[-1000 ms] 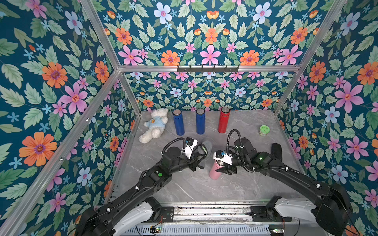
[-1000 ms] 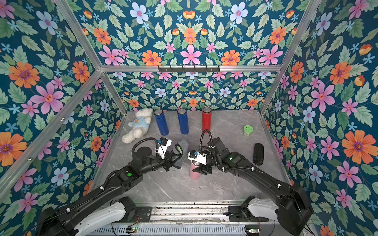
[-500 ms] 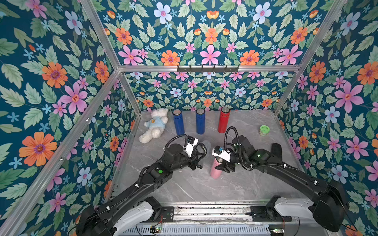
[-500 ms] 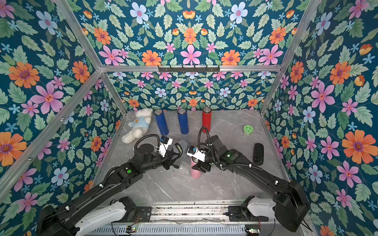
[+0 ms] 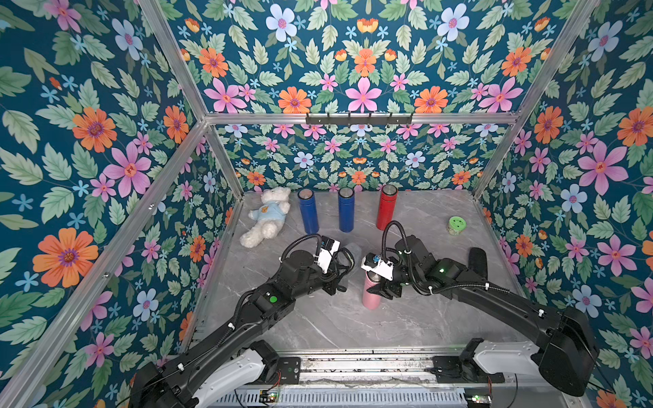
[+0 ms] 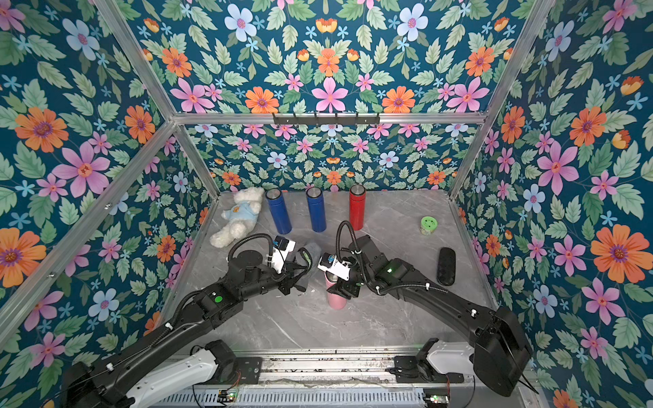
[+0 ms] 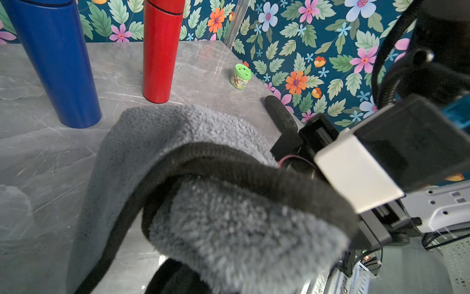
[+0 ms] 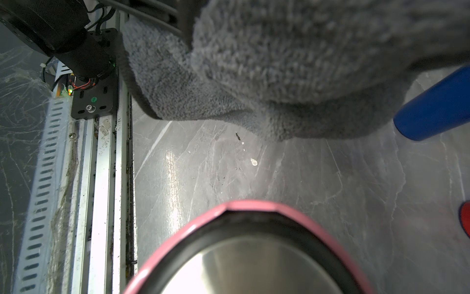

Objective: Wipe the surface of the thermos
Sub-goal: Place the thermos at the center of the board, then pick up the thermos from the center of the board.

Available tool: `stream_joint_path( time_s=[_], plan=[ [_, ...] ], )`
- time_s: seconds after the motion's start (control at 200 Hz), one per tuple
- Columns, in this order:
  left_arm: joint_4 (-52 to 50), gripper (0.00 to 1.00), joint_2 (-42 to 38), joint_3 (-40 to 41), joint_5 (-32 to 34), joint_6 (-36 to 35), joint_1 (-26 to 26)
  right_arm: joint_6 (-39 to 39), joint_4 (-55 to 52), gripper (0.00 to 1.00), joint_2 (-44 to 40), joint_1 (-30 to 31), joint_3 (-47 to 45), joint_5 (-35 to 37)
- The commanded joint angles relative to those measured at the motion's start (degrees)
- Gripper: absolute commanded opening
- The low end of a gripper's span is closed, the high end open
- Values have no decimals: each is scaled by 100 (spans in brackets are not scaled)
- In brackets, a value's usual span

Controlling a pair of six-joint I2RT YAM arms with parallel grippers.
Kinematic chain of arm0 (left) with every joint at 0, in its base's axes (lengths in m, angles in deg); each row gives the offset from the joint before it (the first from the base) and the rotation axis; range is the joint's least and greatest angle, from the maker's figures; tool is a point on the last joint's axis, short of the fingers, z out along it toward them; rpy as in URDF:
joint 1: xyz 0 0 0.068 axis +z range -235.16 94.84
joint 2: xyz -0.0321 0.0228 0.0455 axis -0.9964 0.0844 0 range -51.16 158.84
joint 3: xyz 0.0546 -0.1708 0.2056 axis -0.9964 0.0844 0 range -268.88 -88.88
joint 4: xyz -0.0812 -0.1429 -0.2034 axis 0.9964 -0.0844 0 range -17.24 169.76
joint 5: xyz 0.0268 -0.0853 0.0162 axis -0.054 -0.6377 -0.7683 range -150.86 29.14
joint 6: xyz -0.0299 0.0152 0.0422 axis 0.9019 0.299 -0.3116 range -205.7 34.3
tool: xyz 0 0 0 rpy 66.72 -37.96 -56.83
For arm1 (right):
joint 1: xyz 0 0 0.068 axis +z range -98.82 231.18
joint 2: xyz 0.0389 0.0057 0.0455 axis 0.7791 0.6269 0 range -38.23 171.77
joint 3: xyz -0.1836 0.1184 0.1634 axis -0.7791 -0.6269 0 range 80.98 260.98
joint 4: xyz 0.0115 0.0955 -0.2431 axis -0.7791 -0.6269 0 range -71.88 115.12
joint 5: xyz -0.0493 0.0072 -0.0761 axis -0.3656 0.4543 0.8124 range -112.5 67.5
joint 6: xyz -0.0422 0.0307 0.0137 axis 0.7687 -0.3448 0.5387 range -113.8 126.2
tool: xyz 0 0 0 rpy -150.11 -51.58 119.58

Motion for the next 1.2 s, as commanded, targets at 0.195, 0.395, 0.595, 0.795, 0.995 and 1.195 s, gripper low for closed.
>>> stream_joint_path(
  time_s=[0.195, 0.395, 0.595, 0.795, 0.995, 1.195],
  plan=[
    [-25, 0, -17, -5, 60, -130, 1, -61, -95, 85, 15, 13, 98, 95],
    [-45, 0, -9, -39, 74, -158, 6, -123, -126, 99, -110, 9, 117, 27],
    [-85, 0, -14, -30, 134, -175, 9, -268, -124, 99, -358, 18, 113, 66],
    [-165, 0, -121, -91, 209, -193, 4, -765, 530, 99, -863, 20, -354, 95],
    [-274, 0, -175, -143, 237, -202, 8, -1569, 2057, 98, -1269, 17, -1267, 196],
    [-335, 0, -255, -146, 280, -167, 7, -2001, 3550, 98, -1364, 21, -2048, 320]
  ],
)
